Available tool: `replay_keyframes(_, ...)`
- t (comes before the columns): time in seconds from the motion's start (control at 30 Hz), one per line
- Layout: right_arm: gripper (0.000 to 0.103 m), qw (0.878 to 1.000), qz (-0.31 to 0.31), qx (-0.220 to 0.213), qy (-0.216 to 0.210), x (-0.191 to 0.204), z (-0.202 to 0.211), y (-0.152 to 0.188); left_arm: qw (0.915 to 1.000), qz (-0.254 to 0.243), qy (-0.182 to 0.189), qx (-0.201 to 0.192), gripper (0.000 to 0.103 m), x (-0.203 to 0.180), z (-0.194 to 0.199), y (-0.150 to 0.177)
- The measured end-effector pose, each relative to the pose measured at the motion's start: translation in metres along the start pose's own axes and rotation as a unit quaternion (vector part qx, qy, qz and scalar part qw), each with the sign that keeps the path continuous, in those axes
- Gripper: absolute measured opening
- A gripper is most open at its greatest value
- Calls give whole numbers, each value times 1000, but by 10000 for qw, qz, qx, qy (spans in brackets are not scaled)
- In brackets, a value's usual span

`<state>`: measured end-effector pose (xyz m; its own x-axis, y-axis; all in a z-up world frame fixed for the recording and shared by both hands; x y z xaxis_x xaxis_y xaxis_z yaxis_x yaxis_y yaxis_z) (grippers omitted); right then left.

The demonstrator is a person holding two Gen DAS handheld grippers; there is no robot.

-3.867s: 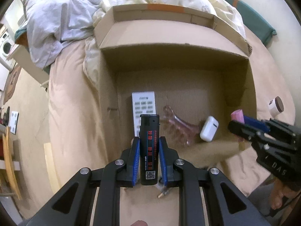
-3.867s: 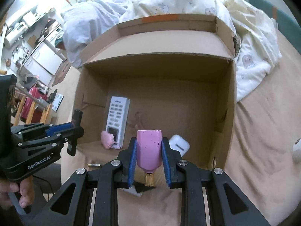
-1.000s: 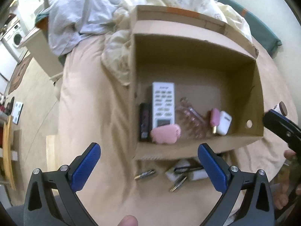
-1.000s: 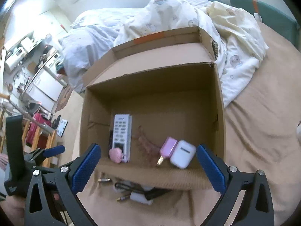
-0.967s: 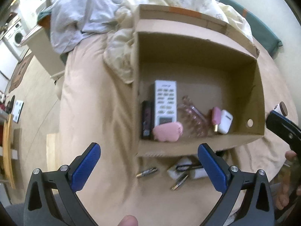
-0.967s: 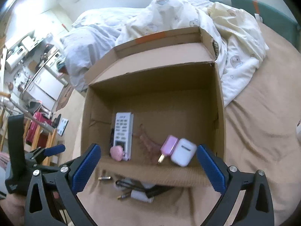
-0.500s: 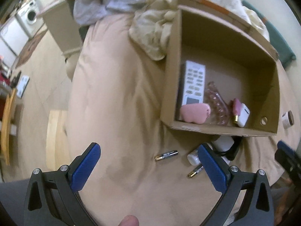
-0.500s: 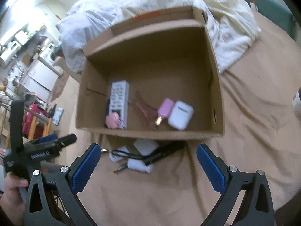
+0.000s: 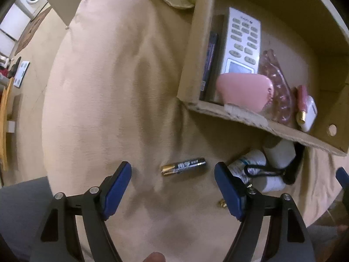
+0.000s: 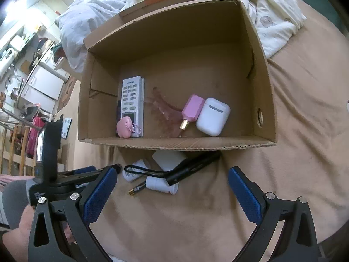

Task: Organize rigid objects
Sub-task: 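Grasp the gold-tipped AA battery with the left tool while the right tool grasps a white pill bottle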

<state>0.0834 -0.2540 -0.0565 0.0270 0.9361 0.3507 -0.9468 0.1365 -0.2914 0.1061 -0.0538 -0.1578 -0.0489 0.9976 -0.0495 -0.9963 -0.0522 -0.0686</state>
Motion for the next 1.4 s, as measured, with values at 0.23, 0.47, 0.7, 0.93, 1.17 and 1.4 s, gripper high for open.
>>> replay_keyframes(0.23, 103, 10000, -13, 88, -27, 0, -5, -3, 9996, 133, -253, 14, 75, -7, -15, -4)
replay_keyframes(0.47, 103, 9932, -401, 1035, -365, -5, -49, 13, 9994, 30, -330, -120, 39, -7, -8, 3)
replay_keyframes(0.7, 80, 9862, -322, 1589, -328, 5, -89, 24, 9997, 2, -223, -124, 39, 2, -2, 3)
replay_keyframes(0.93, 70, 9879, -245, 1521, -179, 4, -95, 22, 9984, -187, -482, -228, 39, 21, 0, 1)
replay_keyframes(1.17, 67, 9879, 5, 1549, -34, 9, -102, 22, 9969, -364, -631, -291, 39, 12, -5, 0)
replay_keyframes(1.4, 55, 9860, 528, 1539, 356, 13, -91, 29, 9974, -172, -689, -144, 39, 27, -10, 6)
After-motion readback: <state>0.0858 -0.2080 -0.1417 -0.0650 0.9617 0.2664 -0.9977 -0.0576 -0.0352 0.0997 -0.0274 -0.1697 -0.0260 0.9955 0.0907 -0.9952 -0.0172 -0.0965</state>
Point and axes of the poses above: each gripper's, at about its wrist camera, not at the fingertips, and z roughly against the way its jaws point, x to its left, y to its underside, the point moved 2 cm from there along -z, roughly the way its jaws point, and after that the axes turned 2 degrees about -z, right-handed, at the moved point
